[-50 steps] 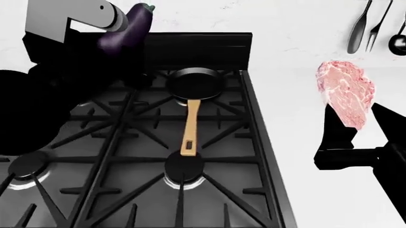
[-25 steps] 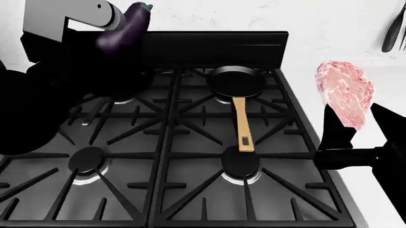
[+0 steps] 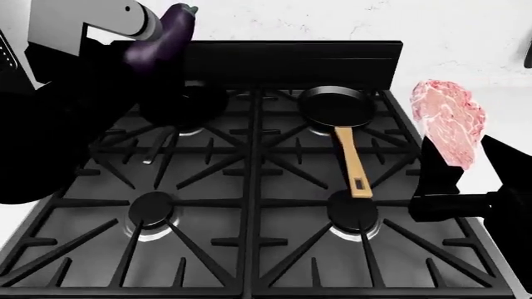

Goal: Place both pans onto different burners. Then place the eggplant and the lamb chop on different pans.

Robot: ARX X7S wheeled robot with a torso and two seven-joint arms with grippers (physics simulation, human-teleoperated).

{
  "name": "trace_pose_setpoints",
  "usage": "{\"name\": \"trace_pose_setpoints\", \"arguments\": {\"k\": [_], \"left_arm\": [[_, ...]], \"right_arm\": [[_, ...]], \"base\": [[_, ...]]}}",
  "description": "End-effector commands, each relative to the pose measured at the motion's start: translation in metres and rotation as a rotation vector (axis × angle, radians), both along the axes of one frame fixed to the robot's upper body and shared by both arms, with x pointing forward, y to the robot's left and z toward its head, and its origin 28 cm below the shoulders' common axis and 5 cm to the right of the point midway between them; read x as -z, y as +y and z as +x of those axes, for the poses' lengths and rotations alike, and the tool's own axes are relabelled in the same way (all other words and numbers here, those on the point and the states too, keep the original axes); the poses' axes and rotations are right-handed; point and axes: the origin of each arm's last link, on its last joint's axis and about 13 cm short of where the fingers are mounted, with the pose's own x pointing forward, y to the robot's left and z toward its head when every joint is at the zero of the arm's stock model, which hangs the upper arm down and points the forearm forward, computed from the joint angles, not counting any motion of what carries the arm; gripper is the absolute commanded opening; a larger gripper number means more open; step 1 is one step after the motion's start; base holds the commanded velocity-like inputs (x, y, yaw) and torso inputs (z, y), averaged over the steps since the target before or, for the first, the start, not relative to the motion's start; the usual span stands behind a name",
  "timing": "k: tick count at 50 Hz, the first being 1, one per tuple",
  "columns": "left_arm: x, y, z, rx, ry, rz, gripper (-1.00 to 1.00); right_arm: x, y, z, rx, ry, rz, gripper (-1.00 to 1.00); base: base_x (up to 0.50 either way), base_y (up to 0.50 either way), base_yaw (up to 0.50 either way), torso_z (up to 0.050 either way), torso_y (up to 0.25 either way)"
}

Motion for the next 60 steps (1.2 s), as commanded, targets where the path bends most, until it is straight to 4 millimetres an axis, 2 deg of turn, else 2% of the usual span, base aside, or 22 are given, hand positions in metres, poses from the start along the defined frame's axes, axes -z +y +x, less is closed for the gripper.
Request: {"name": "trace_pose_setpoints", "arguments": {"k": [1, 9, 42, 46, 53, 60], "left_arm": [[-0.002, 0.000, -0.002, -0.007, -0.011, -0.014, -1.00], [-0.002, 0.001, -0.002, -0.011, -0.011, -0.015, -1.00], [0.002, 0.002, 0.000, -0.013, -0.001, -0.016, -1.00], [0.002, 0.002, 0.001, -0.013, 0.002, -0.018, -1.00], [0.002, 0.003, 0.001, -0.010, 0.002, -0.015, -1.00], [0.003, 0.003, 0.002, -0.012, 0.002, -0.015, -1.00]], "right_arm": [[-0.005, -0.002, 0.002, 0.005, -0.062, 0.020, -1.00], [-0.005, -0.003, 0.002, -0.004, -0.074, 0.021, -1.00], [-0.010, -0.003, 0.005, 0.002, -0.077, 0.017, -1.00], [-0.022, -0.001, 0.016, -0.019, -0.076, 0.022, -1.00], [-0.046, 0.007, 0.052, -0.065, -0.013, -0.008, -1.00], [-0.050, 0.011, 0.086, -0.064, 0.067, -0.057, -1.00]], "base": [[0.00, 0.00, 0.00, 0.000, 0.000], [0.02, 0.00, 0.00, 0.000, 0.001], [0.25, 0.00, 0.00, 0.000, 0.001], [0.00, 0.00, 0.00, 0.000, 0.000], [0.00, 0.00, 0.00, 0.001, 0.001], [0.00, 0.00, 0.00, 0.000, 0.000]]}}
